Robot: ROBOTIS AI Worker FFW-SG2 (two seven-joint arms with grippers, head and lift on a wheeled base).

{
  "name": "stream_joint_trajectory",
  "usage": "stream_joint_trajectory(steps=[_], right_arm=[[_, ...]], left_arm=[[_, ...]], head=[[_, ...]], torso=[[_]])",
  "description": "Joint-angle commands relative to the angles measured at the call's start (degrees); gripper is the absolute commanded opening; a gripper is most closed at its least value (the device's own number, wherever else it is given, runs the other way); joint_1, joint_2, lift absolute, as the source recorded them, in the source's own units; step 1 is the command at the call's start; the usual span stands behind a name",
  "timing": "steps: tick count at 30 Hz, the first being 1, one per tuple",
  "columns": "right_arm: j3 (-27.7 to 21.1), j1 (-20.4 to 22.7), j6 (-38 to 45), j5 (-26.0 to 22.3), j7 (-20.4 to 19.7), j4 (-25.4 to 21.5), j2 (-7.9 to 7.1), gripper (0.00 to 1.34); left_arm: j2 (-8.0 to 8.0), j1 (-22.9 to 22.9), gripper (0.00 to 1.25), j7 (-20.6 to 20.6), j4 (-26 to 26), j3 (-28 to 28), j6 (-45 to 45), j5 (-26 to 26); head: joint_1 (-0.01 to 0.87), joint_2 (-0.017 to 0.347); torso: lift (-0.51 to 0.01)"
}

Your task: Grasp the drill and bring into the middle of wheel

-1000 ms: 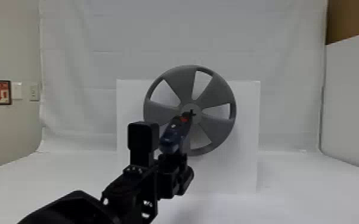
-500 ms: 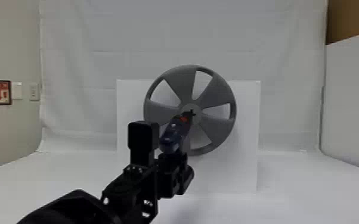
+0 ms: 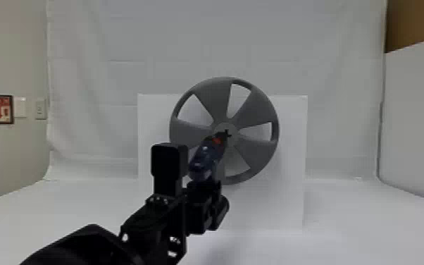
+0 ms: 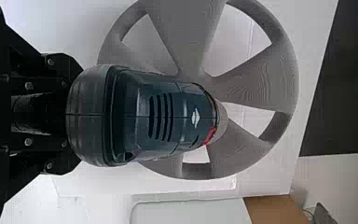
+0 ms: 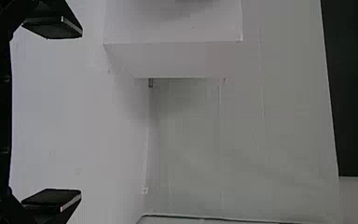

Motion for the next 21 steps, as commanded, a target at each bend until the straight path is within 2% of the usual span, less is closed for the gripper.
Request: stream_joint_trajectory(steps=[1, 8, 21], right_arm=[[0.05, 0.00, 0.00, 0.00, 0.00, 0.00, -0.07, 1.24], [-0.04, 0.09, 0.00, 0.00, 0.00, 0.00, 0.02, 1.24], [-0.39, 0.35, 0.00, 0.00, 0.00, 0.00, 0.19, 1.24]], left_arm=[[0.00, 0.00, 0.02, 0.00, 0.00, 0.08, -0.09, -0.12], [0.00, 0.09, 0.02, -0.09, 0.00, 0.08, -0.26, -0.21], [0.09, 2.55, 0.02, -4.57, -2.02, 2.63, -2.11, -0.30]], head=[[0.054, 0.031], [0.054, 0.031], [0.054, 0.031]], torso=[[-0.403], [-0.403], [-0.403]])
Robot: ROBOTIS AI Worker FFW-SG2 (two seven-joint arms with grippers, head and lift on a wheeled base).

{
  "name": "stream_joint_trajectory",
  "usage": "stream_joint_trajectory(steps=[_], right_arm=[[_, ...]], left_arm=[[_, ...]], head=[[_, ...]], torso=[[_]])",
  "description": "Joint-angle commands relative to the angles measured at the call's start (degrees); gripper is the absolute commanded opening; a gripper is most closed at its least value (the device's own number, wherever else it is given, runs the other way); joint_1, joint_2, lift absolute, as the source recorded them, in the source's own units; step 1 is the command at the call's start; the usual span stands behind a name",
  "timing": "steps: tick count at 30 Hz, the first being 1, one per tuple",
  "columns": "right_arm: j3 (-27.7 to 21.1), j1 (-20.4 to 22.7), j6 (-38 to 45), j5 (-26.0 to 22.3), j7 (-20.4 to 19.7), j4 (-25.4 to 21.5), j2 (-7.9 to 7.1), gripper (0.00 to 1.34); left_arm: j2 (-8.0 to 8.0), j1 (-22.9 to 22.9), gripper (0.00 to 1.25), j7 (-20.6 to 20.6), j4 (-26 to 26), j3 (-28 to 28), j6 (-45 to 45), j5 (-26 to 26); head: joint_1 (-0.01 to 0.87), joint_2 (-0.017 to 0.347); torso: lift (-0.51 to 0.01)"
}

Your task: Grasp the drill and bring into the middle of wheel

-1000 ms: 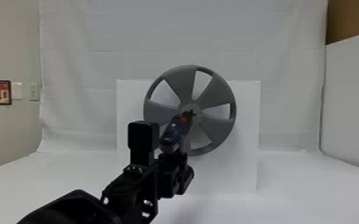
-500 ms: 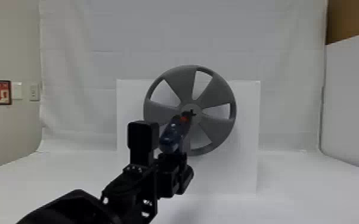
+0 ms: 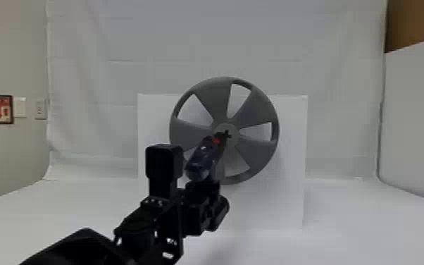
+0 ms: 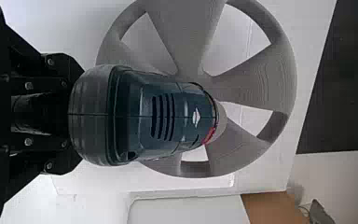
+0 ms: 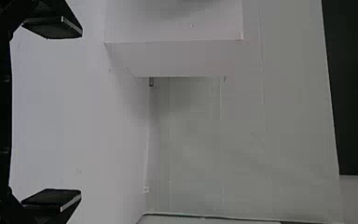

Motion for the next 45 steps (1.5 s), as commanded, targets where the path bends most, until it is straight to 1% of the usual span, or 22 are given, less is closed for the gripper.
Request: stream_joint_trajectory(steps=[1, 10, 13, 16, 18, 24, 26, 29, 35, 45], right_arm=[[-0.20, 0.17, 0.00, 0.00, 0.00, 0.00, 0.13, 1.24], [-0.46, 0.26, 0.00, 0.00, 0.00, 0.00, 0.57, 1.24], [-0.37, 0.17, 0.00, 0.00, 0.00, 0.00, 0.74, 1.24], [-0.20, -0.01, 0.00, 0.35, 0.00, 0.00, 1.01, 1.24], [-0.11, -0.01, 0.00, 0.53, 0.00, 0.00, 1.18, 1.24], [0.07, -0.01, 0.00, 0.70, 0.00, 0.00, 1.27, 1.24], [0.16, -0.01, 0.00, 0.97, 0.00, 0.00, 1.36, 1.24], [0.24, -0.09, 0.00, 1.41, 0.00, 0.00, 1.62, 1.24], [0.16, -0.01, 0.00, 1.58, 0.00, 0.00, 1.88, 1.24], [0.33, -0.01, 0.00, 1.85, 0.00, 0.00, 1.88, 1.24]], left_arm=[[0.08, 1.56, 0.02, -2.17, -1.41, 1.88, -1.24, 0.27], [0.08, 5.34, 0.02, -2.61, -4.57, 6.54, -1.24, 0.27], [0.08, 6.48, 0.02, -2.52, -4.57, 8.30, -1.24, -1.23], [0.08, 7.36, 0.02, -0.32, -4.48, 9.62, -1.24, -2.28], [0.08, 7.80, 0.02, 0.99, -4.22, 10.06, -1.15, -4.04], [0.08, 8.06, 0.02, 6.27, -2.11, 9.79, -0.80, -4.66], [0.08, 7.80, 0.02, 7.15, -0.70, 9.44, -0.36, -4.57], [0.08, 7.54, 0.02, 7.59, 1.05, 9.09, -0.36, -4.39], [-0.01, 6.92, 0.02, 9.87, 3.87, 8.65, -0.53, -3.78], [-0.18, 6.57, 0.02, 9.87, 6.42, 8.48, -0.53, -3.78]], head=[[0.054, 0.031], [0.054, 0.031], [0.054, 0.031], [0.054, 0.031], [0.054, 0.031], [0.054, 0.031], [0.054, 0.031], [0.054, 0.031], [0.054, 0.031], [0.054, 0.031]], torso=[[-0.403], [-0.403], [-0.403], [-0.403], [-0.403], [-0.403], [-0.403], [-0.403], [-0.403], [-0.403]])
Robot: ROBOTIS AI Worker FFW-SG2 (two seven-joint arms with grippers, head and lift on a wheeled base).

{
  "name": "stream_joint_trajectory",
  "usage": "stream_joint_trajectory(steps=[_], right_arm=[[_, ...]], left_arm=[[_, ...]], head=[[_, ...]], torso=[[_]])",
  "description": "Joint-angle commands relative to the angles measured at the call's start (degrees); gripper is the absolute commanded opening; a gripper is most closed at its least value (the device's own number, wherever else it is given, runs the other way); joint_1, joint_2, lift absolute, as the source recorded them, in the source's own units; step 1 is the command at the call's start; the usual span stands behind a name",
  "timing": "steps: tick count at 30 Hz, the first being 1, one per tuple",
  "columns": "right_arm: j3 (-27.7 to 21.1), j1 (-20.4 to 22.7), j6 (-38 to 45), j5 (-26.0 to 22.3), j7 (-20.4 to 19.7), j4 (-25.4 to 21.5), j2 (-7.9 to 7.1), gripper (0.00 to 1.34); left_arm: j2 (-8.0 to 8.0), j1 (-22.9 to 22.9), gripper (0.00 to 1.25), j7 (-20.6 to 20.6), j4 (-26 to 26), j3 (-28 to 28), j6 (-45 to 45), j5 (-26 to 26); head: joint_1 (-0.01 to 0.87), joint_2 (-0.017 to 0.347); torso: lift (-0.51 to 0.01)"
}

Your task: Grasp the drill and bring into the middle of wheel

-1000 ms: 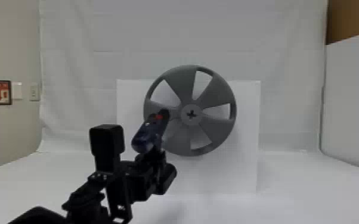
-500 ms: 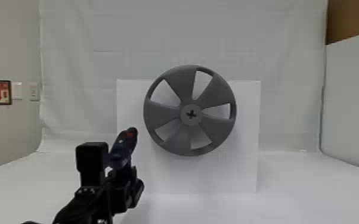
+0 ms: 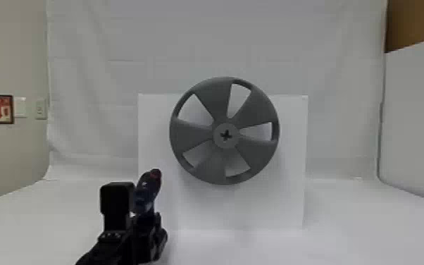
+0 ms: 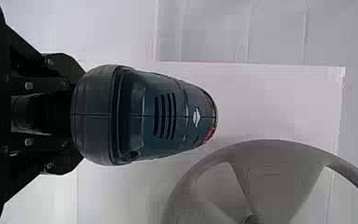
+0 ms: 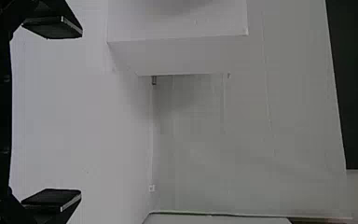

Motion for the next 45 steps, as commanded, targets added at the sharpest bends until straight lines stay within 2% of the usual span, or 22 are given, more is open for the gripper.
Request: stream_joint_trajectory(steps=[1, 20, 22, 24, 28, 34, 43, 45], right_arm=[[0.08, 0.00, 0.00, 0.13, 0.00, 0.00, 0.00, 1.24], [0.60, -0.18, 0.00, 0.66, 0.00, 0.09, 0.35, 1.24], [0.69, -0.26, 0.00, 0.66, 0.00, 0.09, 0.44, 1.24], [0.69, -0.18, 0.00, 0.66, 0.00, 0.09, 0.53, 1.24], [0.60, -0.18, 0.00, 0.66, 0.00, 0.18, 0.62, 1.24], [0.69, -0.18, 0.00, 0.66, 0.00, 0.18, 0.70, 1.24], [0.60, -0.18, 0.00, 0.75, 0.00, 0.18, 0.70, 1.24], [0.60, -0.18, 0.00, 0.75, 0.00, 0.18, 0.79, 1.24]], left_arm=[[-0.05, -0.01, 0.02, -0.04, 0.94, -0.12, -0.03, 0.00], [-0.31, -0.19, 0.05, 0.05, 2.79, -0.47, -1.08, -0.70], [-0.31, -0.19, 0.14, 0.22, 2.96, -0.38, -1.08, -0.79], [-0.31, -0.19, 0.35, 0.92, 2.96, -0.56, -1.34, -0.87], [-0.31, -0.10, 0.64, 1.19, 3.14, -0.65, -1.43, -0.96], [-0.31, -0.01, 1.23, 1.19, 3.76, -0.74, -2.49, -1.14], [-0.31, 0.07, 1.25, 0.92, 3.93, -0.21, -2.93, -1.67], [-0.31, 0.34, 1.25, -1.80, 3.93, 1.11, -3.63, -2.98]], head=[[0.054, 0.031], [0.054, 0.031], [0.054, 0.031], [0.054, 0.031], [0.054, 0.031], [0.054, 0.031], [0.054, 0.031], [0.054, 0.031]], torso=[[-0.403], [-0.403], [-0.403], [-0.403], [-0.403], [-0.403], [-0.403], [-0.403]])
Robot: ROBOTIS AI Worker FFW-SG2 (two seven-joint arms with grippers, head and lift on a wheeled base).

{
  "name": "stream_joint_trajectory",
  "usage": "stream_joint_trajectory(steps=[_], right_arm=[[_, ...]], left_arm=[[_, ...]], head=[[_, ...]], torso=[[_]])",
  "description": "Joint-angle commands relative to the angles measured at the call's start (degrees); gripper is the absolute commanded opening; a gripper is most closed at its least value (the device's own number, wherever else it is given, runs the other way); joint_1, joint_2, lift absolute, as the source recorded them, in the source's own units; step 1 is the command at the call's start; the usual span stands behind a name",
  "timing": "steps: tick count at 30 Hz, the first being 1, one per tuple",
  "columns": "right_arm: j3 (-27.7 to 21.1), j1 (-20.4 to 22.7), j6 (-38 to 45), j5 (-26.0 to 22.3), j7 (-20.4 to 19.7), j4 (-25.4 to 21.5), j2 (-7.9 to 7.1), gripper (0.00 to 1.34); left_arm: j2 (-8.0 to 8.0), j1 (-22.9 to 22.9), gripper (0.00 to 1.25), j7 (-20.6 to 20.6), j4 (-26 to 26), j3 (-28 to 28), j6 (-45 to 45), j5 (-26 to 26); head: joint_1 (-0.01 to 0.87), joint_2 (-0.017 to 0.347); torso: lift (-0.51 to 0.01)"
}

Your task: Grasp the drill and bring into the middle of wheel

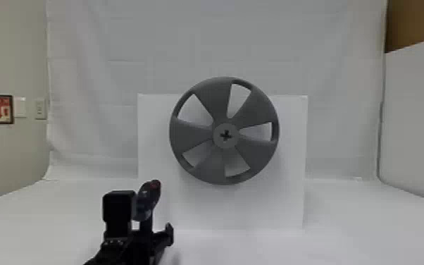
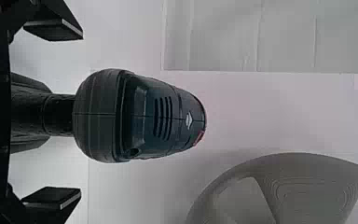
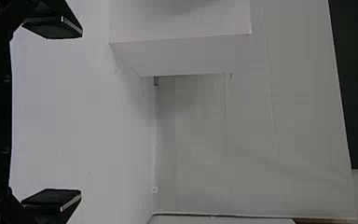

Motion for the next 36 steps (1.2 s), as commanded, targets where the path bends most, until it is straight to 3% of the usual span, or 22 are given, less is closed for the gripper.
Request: stream_joint_trajectory(steps=[1, 4, 11, 23, 26, 29, 33, 36], right_arm=[[0.00, 0.00, 0.00, 0.09, 0.00, 0.00, 0.12, 1.24], [-0.09, 0.09, -0.08, 0.09, 0.00, 0.00, 0.21, 1.24], [-0.18, 0.18, -0.08, 0.09, 0.00, 0.00, 0.38, 1.24], [-0.97, 0.44, -0.08, -0.26, 0.00, 0.00, 0.65, 1.24], [-1.23, 0.53, -0.08, -0.44, 0.00, 0.00, 0.65, 1.24], [-1.67, 0.70, -0.17, -0.61, 0.00, 0.00, 0.65, 1.24], [-2.47, 0.79, -0.61, -0.88, 0.00, 0.00, 0.73, 1.24], [-2.73, 0.79, -0.70, -0.88, 0.00, 0.00, 1.09, 1.24]], left_arm=[[0.00, 0.47, 1.25, -3.79, 0.02, 2.14, -1.12, -1.51], [-0.17, 0.64, 1.25, -9.76, 0.02, 4.60, -1.48, -2.39], [-0.17, 0.56, 1.25, -29.01, 2.13, 10.84, -1.48, -5.38], [0.00, 0.29, 1.25, -54.15, 5.29, 21.21, -1.39, -11.27], [0.53, 0.29, 1.25, -57.66, 5.47, 23.59, -0.86, -13.03], [1.32, 0.29, 1.25, -58.63, 5.47, 25.96, -0.51, -13.20], [1.67, 0.38, 1.25, -58.28, 5.12, 29.30, -0.51, -13.20], [1.67, 0.73, 1.25, -55.20, 3.09, 30.97, -0.51, -13.64]], head=[[0.054, 0.031], [0.054, 0.031], [0.054, 0.031], [0.054, 0.031], [0.054, 0.031], [0.054, 0.031], [0.054, 0.031], [0.054, 0.031]], torso=[[-0.403], [-0.403], [-0.403], [-0.403], [-0.403], [-0.403], [-0.403], [-0.403]])
